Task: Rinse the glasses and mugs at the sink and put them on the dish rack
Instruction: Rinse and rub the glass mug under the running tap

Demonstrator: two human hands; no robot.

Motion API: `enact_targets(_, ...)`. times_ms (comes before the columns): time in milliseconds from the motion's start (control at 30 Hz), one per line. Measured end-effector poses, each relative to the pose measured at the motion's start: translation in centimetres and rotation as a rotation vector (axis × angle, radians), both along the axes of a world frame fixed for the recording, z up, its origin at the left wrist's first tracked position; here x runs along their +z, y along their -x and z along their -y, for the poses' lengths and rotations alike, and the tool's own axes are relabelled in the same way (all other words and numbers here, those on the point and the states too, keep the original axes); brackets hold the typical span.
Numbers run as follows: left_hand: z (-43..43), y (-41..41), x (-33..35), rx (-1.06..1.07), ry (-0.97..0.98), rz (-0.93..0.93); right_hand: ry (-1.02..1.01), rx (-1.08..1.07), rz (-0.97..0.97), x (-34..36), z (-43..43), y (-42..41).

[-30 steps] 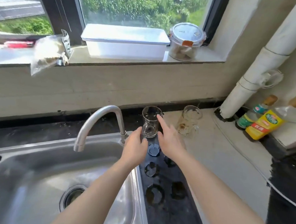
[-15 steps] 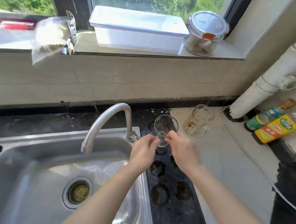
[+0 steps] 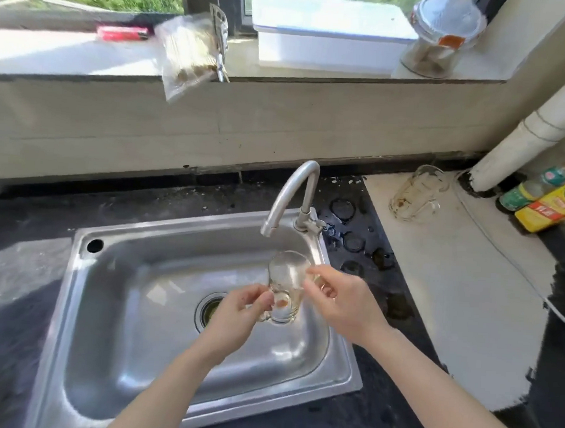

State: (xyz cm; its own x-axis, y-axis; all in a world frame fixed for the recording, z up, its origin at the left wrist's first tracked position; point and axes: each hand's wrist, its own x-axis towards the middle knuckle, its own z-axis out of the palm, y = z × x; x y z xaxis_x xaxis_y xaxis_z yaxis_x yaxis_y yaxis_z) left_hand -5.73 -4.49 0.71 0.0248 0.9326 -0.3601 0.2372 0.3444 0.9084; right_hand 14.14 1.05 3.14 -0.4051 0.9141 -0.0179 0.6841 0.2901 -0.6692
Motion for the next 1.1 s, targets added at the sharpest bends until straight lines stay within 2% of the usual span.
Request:
enact_targets(67,0.3,2.4,-0.7,0.008,0.018,-0.03,0.012,-0.211,-0.026,-0.2,-2.1,1.0)
enact_targets(167,0.4,4.5,-1.2,0.037,0.027,-0.046,0.057,-0.409,0.162,-1.0,-6.2,2.2)
enact_targets(333,-0.7,5.7,-1.4,0.093,0.054,-0.079,0.147,-0.313,0.581,-3.2,-12.0,3.9)
enact_targets(500,-1.3,5.3,-1.5,0.127,0.063,-0.074,-0.084,-0.197,0.871,-4.7,-13.5,4.7)
enact_targets(700,-1.4,4.2,-1.1,0.161,0.054,-0.048,-0.182,-0.061,0.989,-5.2,-13.2,5.0)
enact_targets(1100,-0.8,3.4,-0.6,0.177,0.041,-0.045,-0.221,0.036,1.023,-5.1,-12.7,5.3)
